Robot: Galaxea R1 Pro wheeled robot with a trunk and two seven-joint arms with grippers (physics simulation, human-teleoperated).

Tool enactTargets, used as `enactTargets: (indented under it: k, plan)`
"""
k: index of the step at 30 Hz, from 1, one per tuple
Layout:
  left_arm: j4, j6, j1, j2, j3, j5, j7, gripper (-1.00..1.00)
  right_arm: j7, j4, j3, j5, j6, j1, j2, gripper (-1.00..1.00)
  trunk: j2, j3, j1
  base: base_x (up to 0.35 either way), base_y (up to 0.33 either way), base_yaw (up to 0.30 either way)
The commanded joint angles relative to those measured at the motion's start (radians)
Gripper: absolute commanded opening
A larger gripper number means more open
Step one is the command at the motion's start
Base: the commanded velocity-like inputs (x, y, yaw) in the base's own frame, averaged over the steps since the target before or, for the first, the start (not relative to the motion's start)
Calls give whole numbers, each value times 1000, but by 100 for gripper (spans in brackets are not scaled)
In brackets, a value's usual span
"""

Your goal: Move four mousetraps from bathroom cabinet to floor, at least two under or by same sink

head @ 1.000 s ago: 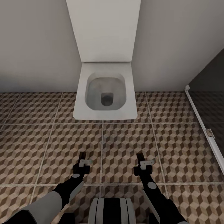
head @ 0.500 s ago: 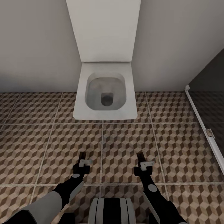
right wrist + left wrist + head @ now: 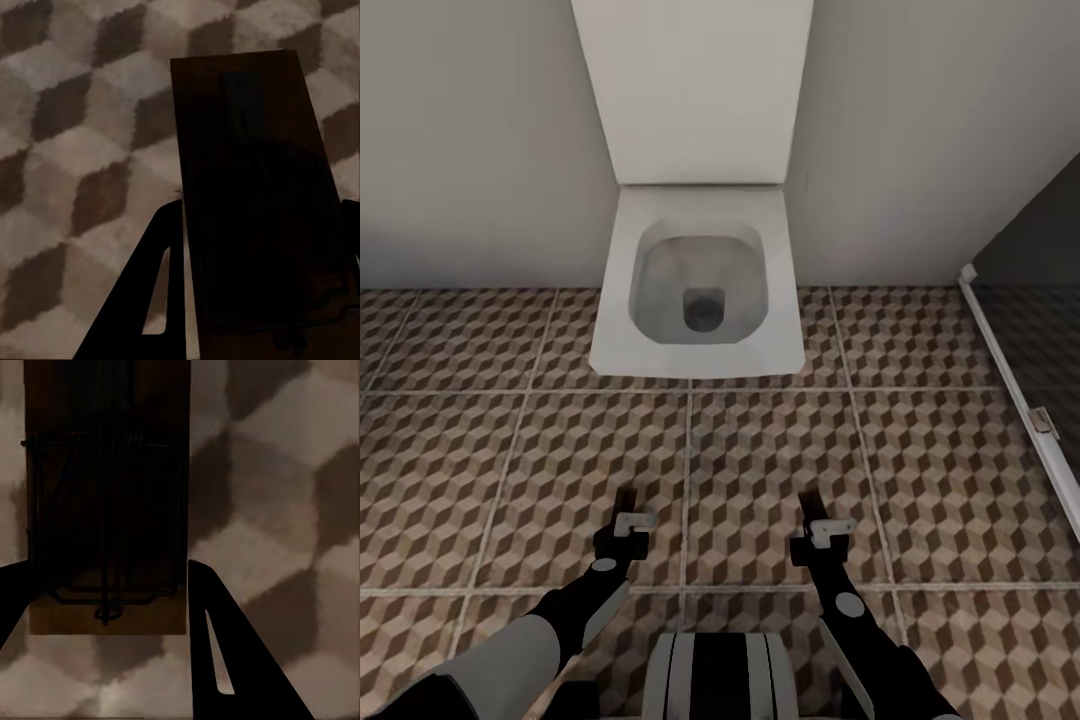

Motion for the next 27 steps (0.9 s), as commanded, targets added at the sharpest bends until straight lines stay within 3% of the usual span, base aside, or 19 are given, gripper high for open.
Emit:
enactTargets:
  k: [1, 8, 27]
  plan:
    - [0, -4, -1, 0, -8, 8, 4, -100, -3, 1, 4, -8, -5, -1, -1, -100, 0, -5, 0, 0, 0, 0]
    - [0, -4, -1, 0, -8, 8, 4, -100, -3, 2, 4, -8, -5, -1, 0, -100, -2, -38, 3, 0, 0, 0]
    - [-1, -4, -1, 0, -8, 8, 4, -100, -3, 2, 4, -8, -5, -1, 0, -100, -2, -39, 3, 0, 0, 0]
